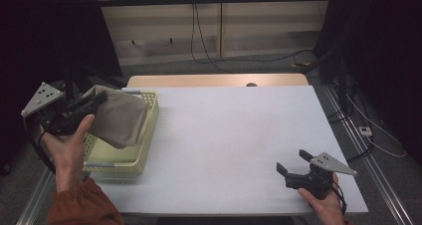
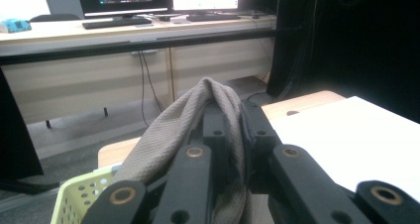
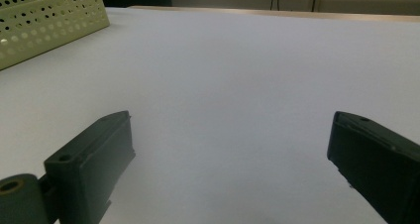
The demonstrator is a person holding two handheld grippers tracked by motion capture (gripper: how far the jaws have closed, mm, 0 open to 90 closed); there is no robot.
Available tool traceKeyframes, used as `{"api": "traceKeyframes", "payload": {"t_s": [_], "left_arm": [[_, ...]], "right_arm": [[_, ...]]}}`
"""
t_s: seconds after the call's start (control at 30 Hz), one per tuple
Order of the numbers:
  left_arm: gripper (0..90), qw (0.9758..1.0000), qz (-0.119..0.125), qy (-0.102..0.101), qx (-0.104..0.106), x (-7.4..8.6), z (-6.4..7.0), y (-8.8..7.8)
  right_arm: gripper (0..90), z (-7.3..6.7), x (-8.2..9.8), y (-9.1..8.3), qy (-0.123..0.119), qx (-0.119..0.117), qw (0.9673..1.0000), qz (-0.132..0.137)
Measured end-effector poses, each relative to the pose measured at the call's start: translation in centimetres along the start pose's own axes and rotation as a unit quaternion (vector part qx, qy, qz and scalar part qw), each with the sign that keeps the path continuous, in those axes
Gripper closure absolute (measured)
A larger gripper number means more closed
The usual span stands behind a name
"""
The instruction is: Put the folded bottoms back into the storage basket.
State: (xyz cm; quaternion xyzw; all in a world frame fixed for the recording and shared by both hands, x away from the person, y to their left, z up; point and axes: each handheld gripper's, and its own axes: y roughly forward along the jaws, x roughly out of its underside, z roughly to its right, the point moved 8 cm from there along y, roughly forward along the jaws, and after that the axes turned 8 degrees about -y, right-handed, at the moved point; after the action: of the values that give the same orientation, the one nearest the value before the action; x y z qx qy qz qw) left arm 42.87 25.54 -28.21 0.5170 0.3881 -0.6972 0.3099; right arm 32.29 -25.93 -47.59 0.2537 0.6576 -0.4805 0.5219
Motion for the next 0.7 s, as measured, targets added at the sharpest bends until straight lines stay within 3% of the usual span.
{"api": "traceKeyframes", "payload": {"t_s": [0.33, 0.47, 0.7], "left_arm": [[83.3, 0.9991, -0.028, -0.026, -0.018, 1.6, -2.2, 0.6], [83.3, 0.9985, -0.041, -0.028, -0.024, 2.4, -3.2, 0.9], [83.3, 0.9968, -0.059, -0.048, -0.026, 3.9, -4.5, 1.7]], "right_arm": [[3.5, 0.0, 0.0, 0.0, 0.0, 0.0, 1.0, 0.0], [3.5, 0.0, 0.0, 0.0, 0.0, 0.0, 1.0, 0.0], [3.4, 0.0, 0.0, 0.0, -0.002, 0.0, 1.0, -0.001]]}}
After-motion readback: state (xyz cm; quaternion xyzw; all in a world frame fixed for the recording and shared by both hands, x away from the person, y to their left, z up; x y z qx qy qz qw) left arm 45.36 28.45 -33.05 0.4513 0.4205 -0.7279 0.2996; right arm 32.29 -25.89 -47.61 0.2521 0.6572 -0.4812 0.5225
